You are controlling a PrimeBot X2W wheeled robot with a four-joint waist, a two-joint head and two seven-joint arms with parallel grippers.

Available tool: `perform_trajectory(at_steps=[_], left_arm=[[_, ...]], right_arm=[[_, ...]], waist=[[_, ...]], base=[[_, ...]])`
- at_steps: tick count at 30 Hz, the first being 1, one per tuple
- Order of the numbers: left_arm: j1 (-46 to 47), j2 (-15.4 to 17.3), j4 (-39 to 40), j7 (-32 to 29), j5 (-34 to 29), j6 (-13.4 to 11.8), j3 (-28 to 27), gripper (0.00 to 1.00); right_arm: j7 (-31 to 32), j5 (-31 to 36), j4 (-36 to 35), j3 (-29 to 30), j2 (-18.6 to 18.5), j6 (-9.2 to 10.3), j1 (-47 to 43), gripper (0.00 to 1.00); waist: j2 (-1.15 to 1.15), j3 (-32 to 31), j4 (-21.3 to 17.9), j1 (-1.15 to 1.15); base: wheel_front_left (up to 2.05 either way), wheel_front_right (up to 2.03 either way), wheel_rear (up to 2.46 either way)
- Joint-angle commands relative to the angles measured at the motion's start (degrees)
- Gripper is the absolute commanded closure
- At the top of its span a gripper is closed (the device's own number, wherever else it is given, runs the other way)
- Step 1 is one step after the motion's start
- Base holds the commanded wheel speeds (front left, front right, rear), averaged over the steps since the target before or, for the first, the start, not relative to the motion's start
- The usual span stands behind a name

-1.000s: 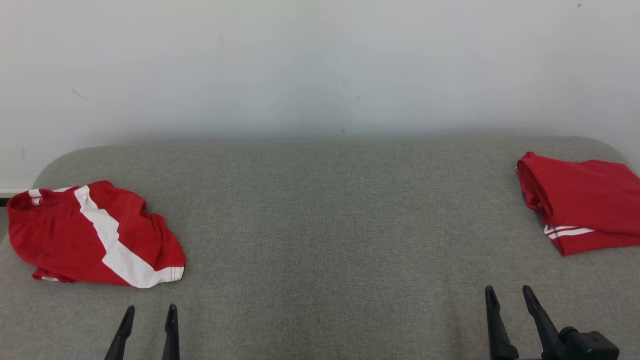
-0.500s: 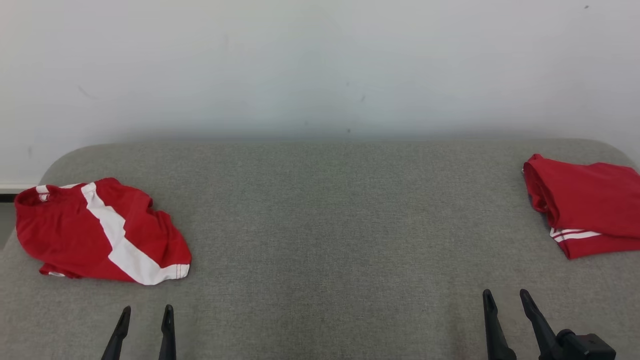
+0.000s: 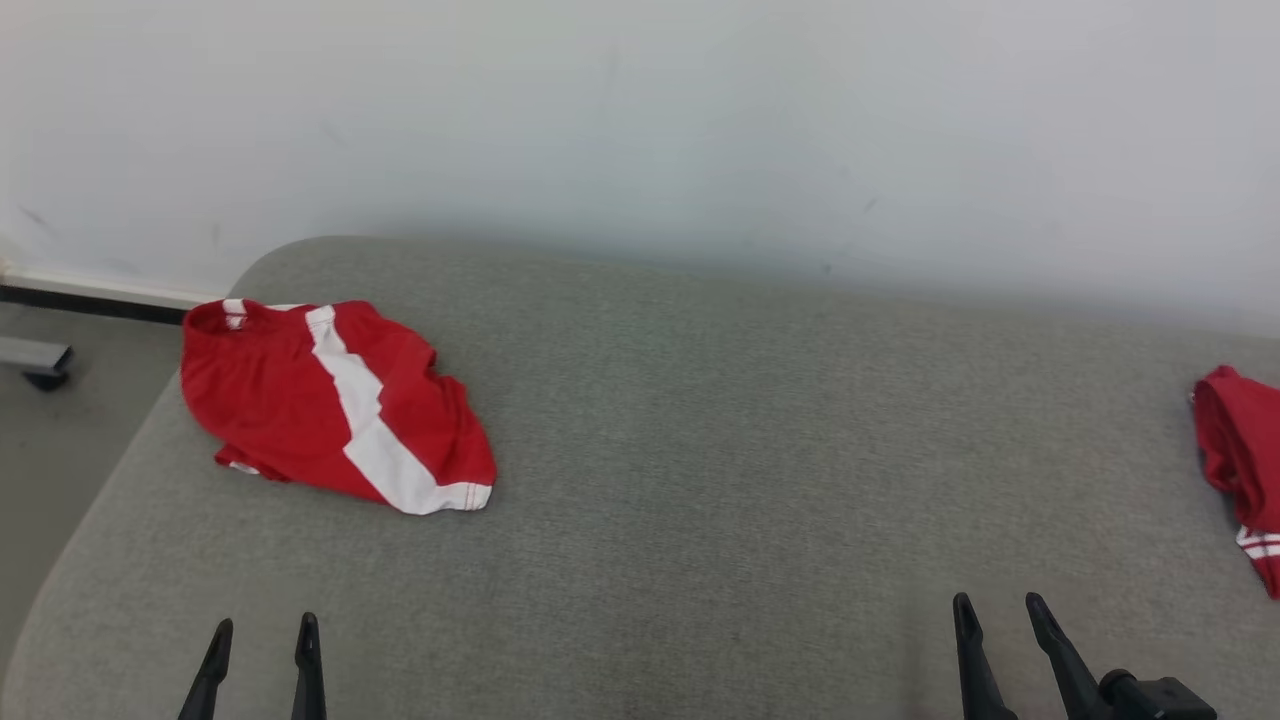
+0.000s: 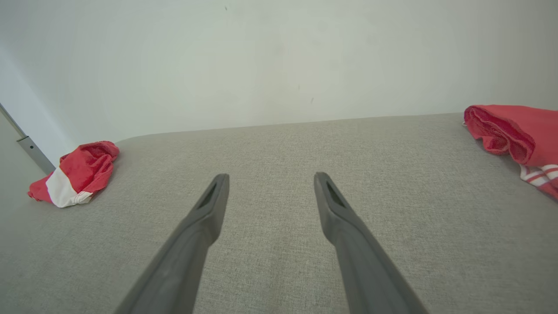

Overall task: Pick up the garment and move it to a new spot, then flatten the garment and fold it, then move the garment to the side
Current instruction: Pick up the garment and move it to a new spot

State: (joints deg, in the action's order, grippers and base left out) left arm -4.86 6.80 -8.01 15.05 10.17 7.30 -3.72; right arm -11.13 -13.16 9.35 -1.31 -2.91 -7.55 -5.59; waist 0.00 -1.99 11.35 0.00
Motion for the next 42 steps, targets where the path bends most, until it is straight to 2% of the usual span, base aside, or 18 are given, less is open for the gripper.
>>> perform_trajectory(at_steps=[1,9,15,18,28,34,42], left_arm=[[-0.07,0.06,-0.27,0.17,-0.06,-0.18,-0.18,0.0],[-0.83,-0.11,-0.67,0.17,-0.42,-0.47,-1.69,0.0],[-0.83,0.38,-0.93,0.17,-0.55,-0.61,-2.96,0.0],[-1.23,0.4,-0.85,0.17,-0.51,-0.71,-3.56,0.0],[-1.09,-0.14,-0.58,0.17,-0.62,-0.98,-4.82,0.0],[4.66,1.73,-2.94,0.14,-0.06,-0.31,-3.22,0.0],[21.16,5.77,-8.48,-0.22,2.63,0.12,-0.6,0.0]], right_arm=[[-0.3,0.19,0.12,0.09,0.02,0.14,0.04,0.0],[-0.25,-0.06,0.6,-0.87,0.03,0.14,0.45,0.0],[-0.55,-0.43,1.33,-1.74,0.03,0.14,0.67,0.0],[-0.54,-0.49,1.44,-2.21,0.04,0.14,0.83,0.0],[-0.46,-0.24,1.97,-2.8,0.02,0.14,1.71,0.0],[-0.25,0.88,1.31,-0.74,0.01,0.14,2.12,0.0],[1.78,3.61,-2.26,2.74,-1.34,0.14,5.57,0.0]], waist=[[0.0,0.06,5.16,0.0],[0.0,0.04,13.24,0.0],[0.0,-0.28,16.61,0.0],[0.0,-0.33,17.0,0.0],[0.0,-0.01,17.11,0.0],[0.0,1.39,15.63,0.0],[0.0,7.52,8.36,0.0]], base=[[0.0,0.0,0.0],[0.0,0.0,0.0],[0.0,0.0,0.0],[0.0,0.0,0.0],[0.0,0.0,0.0],[0.0,0.0,0.0],[0.0,0.0,0.0]])
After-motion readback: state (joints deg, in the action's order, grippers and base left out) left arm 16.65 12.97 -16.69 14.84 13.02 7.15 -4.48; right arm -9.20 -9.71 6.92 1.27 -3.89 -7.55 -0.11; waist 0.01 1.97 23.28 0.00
